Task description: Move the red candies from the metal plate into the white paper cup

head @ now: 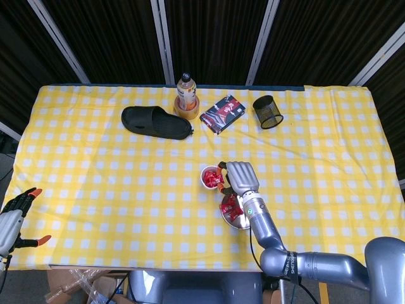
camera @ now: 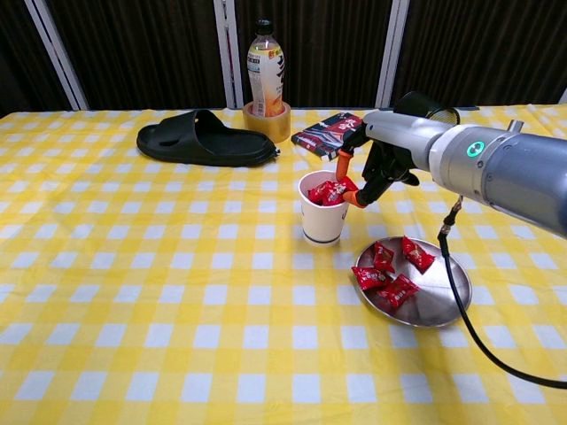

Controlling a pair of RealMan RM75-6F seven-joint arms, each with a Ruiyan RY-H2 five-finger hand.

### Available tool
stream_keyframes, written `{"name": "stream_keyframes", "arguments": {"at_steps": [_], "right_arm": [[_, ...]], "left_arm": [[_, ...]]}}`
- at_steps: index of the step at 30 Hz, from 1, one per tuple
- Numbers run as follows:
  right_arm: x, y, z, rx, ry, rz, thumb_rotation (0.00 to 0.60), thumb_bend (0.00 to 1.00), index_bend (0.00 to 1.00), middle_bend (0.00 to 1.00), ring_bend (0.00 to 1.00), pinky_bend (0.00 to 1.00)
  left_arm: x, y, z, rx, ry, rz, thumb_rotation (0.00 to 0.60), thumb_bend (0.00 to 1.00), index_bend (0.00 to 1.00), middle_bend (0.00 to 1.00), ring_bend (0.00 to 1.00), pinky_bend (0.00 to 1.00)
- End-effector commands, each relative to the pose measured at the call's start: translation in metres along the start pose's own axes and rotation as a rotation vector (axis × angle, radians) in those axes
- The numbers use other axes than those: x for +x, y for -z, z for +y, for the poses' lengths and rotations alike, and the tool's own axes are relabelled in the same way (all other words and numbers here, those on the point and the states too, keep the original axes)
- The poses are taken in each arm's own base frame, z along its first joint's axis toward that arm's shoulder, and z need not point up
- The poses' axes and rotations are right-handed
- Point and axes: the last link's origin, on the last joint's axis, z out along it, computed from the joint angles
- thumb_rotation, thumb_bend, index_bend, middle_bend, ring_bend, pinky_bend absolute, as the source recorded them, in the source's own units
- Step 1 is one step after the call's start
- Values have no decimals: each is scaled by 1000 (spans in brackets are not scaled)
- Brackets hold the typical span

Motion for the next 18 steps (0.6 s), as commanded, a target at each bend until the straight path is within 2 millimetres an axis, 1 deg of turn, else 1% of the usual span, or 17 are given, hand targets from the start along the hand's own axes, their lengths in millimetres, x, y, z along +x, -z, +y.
{"name": "stream_keyframes", "arguments": {"at_steps": [1, 6, 10, 14, 18], "right_arm": [[2, 4, -1, 5, 1, 10, 600, 407, 390, 929, 899, 835], [8, 14, 2, 8, -1, 20, 600, 406, 382, 929, 899, 835], [15, 26, 8, 5, -8, 35, 600, 405, 382, 929, 899, 835], [18, 42, 23, -17, -9, 38, 600, 405, 382, 929, 899, 835], [13, 56, 37, -45, -5, 16, 600, 406, 382, 929, 899, 835]], "left_arm": [[0, 0, 0, -1, 0, 0, 600, 48, 0, 0, 0, 0], [0, 0, 1, -3, -2, 4, 600, 47, 0, 0, 0, 0], [0, 1, 1, -5, -2, 7, 600, 47, 0, 0, 0, 0], [0, 2, 1, -11, -5, 12, 600, 47, 0, 0, 0, 0], [0, 2, 1, -16, -8, 14, 600, 48, 0, 0, 0, 0]]}}
